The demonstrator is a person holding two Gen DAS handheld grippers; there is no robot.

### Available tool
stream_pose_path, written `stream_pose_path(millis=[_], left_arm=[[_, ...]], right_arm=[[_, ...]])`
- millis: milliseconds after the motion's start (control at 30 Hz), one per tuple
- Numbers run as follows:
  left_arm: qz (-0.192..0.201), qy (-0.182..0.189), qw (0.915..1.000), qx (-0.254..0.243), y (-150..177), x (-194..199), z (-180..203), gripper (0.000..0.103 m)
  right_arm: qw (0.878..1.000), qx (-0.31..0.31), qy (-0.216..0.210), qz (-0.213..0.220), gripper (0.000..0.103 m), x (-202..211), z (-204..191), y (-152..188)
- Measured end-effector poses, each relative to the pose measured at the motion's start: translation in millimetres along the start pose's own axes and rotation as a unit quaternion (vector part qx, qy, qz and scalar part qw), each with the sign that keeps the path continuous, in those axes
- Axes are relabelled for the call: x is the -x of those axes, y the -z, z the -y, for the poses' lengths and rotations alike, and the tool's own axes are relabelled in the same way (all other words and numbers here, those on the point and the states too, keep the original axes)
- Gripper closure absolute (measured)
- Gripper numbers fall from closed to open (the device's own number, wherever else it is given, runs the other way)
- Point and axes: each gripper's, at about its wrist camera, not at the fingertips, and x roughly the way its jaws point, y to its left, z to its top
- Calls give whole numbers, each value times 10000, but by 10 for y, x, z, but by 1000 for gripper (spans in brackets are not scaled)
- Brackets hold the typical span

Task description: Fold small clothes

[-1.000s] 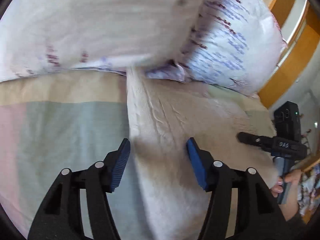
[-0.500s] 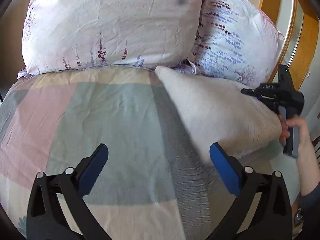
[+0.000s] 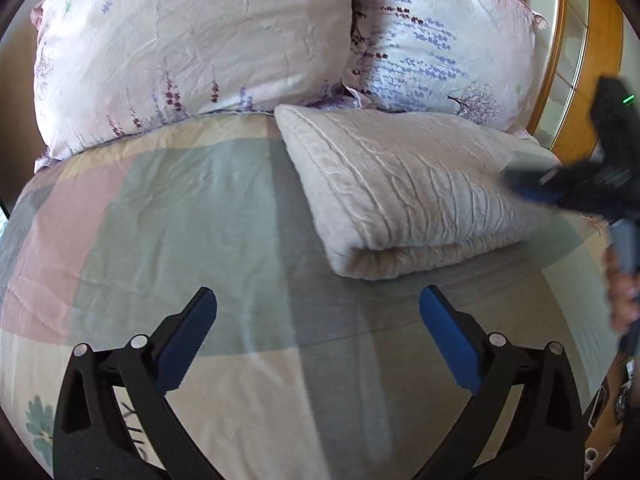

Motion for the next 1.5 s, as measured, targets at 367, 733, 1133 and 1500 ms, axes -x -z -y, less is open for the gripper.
stream_pose_path(millis=[367, 733, 1133, 1500], left_arm=[[-639, -602, 9960, -143, 106, -200, 213, 2], [-625, -491, 9968, -119, 131, -177, 181, 2], [-611, -474, 9969, -127, 132, -178, 182, 2], [-611, -477, 9969, -123, 130, -179, 186, 2]], right_arm=[[9846, 538, 1485, 752, 11, 246, -315, 672], [9695, 828, 2302, 156, 1, -131, -488, 834], [9690, 806, 2324, 235, 1, -118, -490, 872], [9690, 807, 2324, 234, 1, -121, -492, 871]])
